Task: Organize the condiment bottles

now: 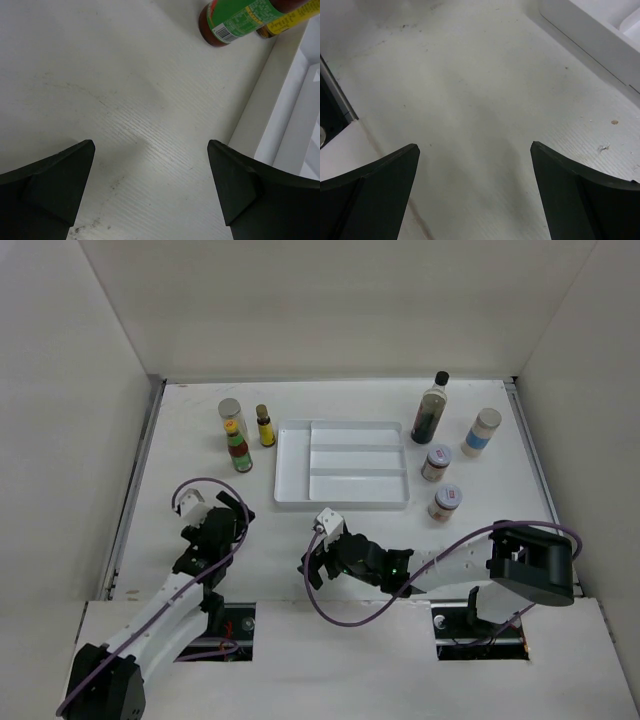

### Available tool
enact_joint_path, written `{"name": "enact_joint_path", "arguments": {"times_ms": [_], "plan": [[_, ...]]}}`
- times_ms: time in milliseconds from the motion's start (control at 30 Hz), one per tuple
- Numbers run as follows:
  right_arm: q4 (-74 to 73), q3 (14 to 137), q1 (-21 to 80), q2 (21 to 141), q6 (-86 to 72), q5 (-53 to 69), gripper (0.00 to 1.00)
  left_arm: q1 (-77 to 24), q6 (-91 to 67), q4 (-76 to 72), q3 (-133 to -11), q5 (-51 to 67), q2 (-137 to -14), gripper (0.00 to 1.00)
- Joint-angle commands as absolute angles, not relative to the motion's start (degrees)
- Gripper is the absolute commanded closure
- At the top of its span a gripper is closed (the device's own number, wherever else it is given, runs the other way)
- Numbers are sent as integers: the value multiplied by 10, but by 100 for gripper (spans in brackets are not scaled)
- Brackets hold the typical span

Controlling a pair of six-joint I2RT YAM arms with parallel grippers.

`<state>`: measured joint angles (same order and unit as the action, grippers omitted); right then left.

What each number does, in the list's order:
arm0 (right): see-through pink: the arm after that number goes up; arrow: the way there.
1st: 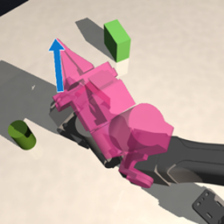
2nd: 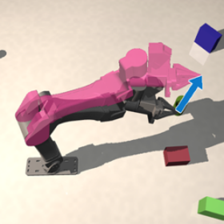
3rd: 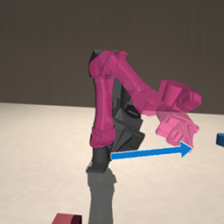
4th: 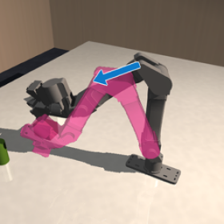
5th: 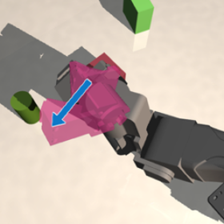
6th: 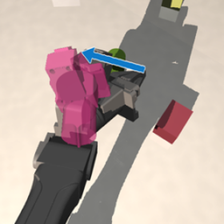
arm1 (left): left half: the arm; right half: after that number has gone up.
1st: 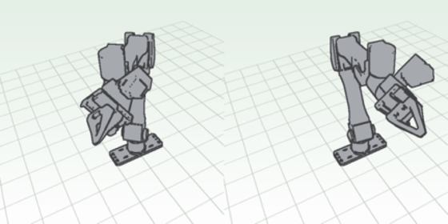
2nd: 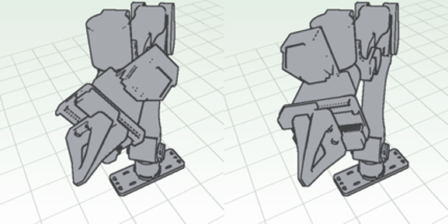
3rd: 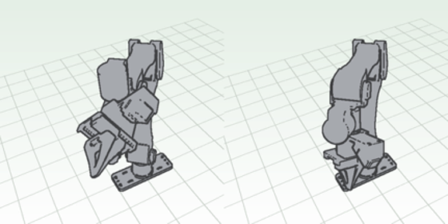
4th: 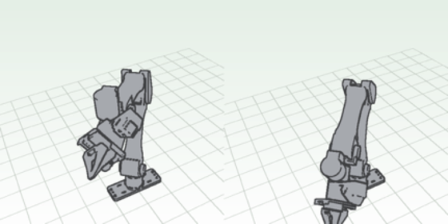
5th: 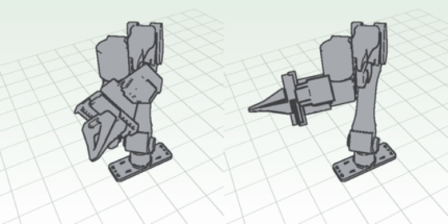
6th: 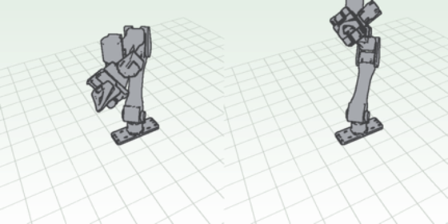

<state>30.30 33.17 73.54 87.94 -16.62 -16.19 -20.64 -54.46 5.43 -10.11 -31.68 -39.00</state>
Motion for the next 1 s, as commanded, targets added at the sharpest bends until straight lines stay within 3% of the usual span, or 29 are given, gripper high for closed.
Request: {"name": "enact_joint_path", "arguments": {"times_ms": [0, 267, 433, 600, 767, 800, 833, 867, 900, 967], "plan": [[324, 345, 739, 885, -154, -178, 0, -204, -542, 8, -110, -307, -399, 0], [317, 360, 738, 894, -162, -185, 0, -215, -516, -28, -136, -306, -436, 0], [264, 401, 768, 879, -171, -262, 0, -228, -496, -32, -156, -316, -444, 0], [200, 423, 782, 783, -149, -399, 0, -250, -471, -61, -170, -317, -455, 0], [176, 382, 771, 591, -120, -525, 2, -313, -442, -146, -167, -333, -476, 0], [169, 374, 755, 547, -117, -531, 24, -324, -432, -163, -166, -337, -481, 0], [154, 369, 735, 506, -116, -539, 52, -333, -421, -181, -164, -340, -486, 0], [131, 364, 714, 467, -123, -553, 70, -341, -410, -199, -163, -341, -492, 0], [109, 360, 693, 435, -137, -580, 79, -348, -398, -216, -161, -341, -500, 0], [40, 355, 656, 387, -176, -666, 83, -352, -380, -247, -156, -333, -511, 0]]}}
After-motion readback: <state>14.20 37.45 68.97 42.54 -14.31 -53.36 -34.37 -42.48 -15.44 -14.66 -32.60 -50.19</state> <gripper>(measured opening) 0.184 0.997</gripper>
